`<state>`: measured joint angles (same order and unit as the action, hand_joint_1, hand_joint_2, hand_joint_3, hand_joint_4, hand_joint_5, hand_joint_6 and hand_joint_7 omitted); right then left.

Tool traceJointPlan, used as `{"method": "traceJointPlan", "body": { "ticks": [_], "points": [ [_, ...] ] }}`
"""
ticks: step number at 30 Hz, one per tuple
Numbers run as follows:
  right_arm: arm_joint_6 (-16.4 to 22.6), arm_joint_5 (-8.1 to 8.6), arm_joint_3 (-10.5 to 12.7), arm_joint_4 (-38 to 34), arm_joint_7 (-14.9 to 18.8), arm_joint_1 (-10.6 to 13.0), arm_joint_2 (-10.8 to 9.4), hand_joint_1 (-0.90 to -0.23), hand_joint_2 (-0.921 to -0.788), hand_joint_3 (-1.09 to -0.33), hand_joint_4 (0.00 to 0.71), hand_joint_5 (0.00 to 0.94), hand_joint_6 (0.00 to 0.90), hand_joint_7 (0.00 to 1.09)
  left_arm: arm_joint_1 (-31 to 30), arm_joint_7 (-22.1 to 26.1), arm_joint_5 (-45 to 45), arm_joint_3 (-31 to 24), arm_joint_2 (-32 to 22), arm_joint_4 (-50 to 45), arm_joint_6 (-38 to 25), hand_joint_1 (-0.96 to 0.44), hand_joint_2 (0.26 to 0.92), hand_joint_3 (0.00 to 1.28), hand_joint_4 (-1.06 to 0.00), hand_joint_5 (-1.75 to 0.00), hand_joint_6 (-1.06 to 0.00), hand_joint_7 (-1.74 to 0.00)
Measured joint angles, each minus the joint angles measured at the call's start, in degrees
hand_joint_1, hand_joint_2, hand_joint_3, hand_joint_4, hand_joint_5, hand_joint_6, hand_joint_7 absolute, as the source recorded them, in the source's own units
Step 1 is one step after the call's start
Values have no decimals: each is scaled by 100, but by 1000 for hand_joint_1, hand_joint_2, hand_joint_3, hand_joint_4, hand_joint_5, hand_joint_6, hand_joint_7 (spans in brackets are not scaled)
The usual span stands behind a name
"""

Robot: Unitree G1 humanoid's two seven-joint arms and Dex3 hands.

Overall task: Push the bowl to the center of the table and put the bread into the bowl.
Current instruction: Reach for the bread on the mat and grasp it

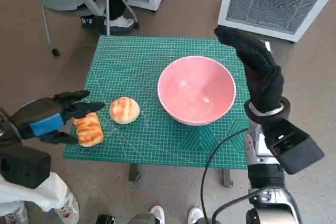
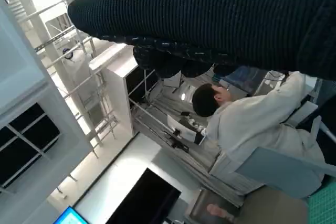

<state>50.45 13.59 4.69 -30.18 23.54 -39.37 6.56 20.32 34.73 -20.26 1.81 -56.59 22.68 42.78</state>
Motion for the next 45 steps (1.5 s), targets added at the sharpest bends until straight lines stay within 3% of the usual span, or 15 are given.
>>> {"method": "traceJointPlan", "body": {
  "ticks": [9, 21, 26, 32, 45],
  "points": [
    [0, 24, 7, -1, 52, 12, 11, -584, -921, -794, 327, 39, -1, 777, 470, -675, -866, 535, 95, 746, 624, -127, 830, 3, -263, -10, -438, -28],
    [-13, 100, 13, 1, 136, 43, 33, -572, -921, -793, 324, 43, -1, 760, 818, -1097, -1658, 1075, 94, 1197, 632, -40, 870, 14, -261, -2, -442, -15],
    [-18, 116, 18, 10, 137, 59, 38, -578, -921, -791, 323, 44, -1, 759, 896, -1157, -1823, 1208, 96, 1223, 517, -37, 901, 26, -311, -22, -463, -21],
    [-48, 138, 19, 57, 137, 120, 43, -573, -921, -791, 322, 46, -1, 759, 938, -967, -1989, 1413, 135, 1234, -95, 0, 919, 62, -360, -31, -499, -32],
    [-63, 106, 20, 114, 122, 163, 50, -573, -921, -796, 319, 50, -1, 760, 938, -888, -1954, 1502, 160, 1165, -422, -32, 885, 11, -384, -7, -524, -19]
  ]
}}
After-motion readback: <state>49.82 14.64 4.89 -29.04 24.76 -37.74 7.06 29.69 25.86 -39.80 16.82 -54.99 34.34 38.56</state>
